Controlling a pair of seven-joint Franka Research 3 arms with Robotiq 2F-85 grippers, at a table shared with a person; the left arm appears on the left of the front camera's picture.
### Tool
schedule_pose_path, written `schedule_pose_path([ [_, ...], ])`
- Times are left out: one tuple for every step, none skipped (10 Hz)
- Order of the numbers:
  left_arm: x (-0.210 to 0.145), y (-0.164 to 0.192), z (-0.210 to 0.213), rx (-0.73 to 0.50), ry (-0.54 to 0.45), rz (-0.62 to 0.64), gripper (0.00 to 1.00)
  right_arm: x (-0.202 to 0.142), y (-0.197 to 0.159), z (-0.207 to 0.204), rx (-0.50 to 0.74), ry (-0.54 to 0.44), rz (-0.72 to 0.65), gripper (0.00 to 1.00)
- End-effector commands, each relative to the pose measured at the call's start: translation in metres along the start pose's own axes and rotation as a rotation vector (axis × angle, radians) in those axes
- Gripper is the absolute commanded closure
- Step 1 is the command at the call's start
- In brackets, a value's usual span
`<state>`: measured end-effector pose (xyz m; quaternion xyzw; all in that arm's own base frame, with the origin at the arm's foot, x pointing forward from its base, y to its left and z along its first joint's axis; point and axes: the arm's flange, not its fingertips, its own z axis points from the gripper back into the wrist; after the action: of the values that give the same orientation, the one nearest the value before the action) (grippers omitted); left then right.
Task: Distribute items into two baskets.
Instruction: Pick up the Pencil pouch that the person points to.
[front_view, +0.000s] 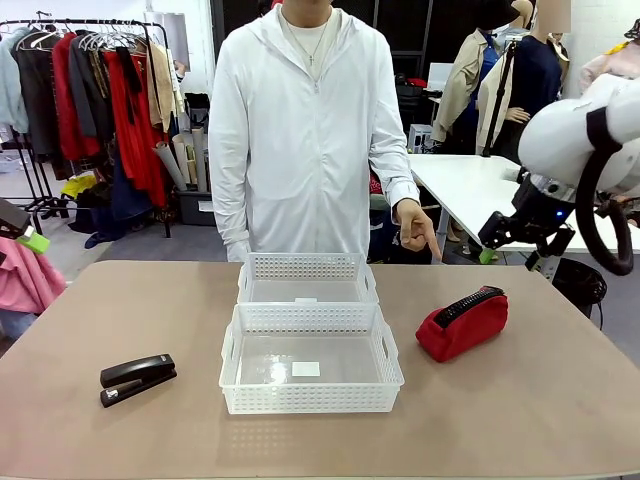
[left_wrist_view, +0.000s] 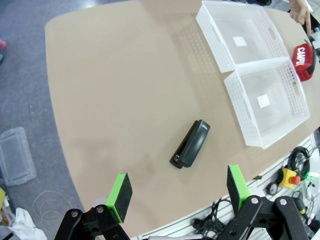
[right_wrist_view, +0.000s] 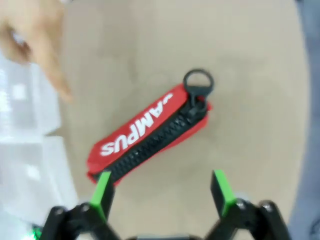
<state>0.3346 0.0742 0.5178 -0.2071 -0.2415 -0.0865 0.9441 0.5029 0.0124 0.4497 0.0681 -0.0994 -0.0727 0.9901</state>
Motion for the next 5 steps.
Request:
schedule_pose_path([
  [-0.001, 0.001, 0.0, -0.009, -0.004, 0.001, 0.02, 0.001, 0.027, -0.005, -0.053, 0.066, -0.233, 0.0],
  [-0.001, 0.001, 0.0, -0.009, -0.004, 0.001, 0.02, 0.001, 0.034, -0.012, -0.074, 0.106, -0.296, 0.0],
  [-0.001, 0.001, 0.0, -0.009, -0.004, 0.001, 0.02, 0.001, 0.041, -0.018, -0.095, 0.126, -0.35, 0.0],
  [-0.001, 0.001, 0.0, -0.009, -0.004, 0.001, 0.02, 0.004, 0.047, -0.025, -0.086, 0.125, -0.43, 0.0],
  [-0.001, 0.001, 0.0, -0.009, -0.004, 0.001, 0.02, 0.004, 0.051, -0.032, -0.087, 0.124, -0.472, 0.0],
])
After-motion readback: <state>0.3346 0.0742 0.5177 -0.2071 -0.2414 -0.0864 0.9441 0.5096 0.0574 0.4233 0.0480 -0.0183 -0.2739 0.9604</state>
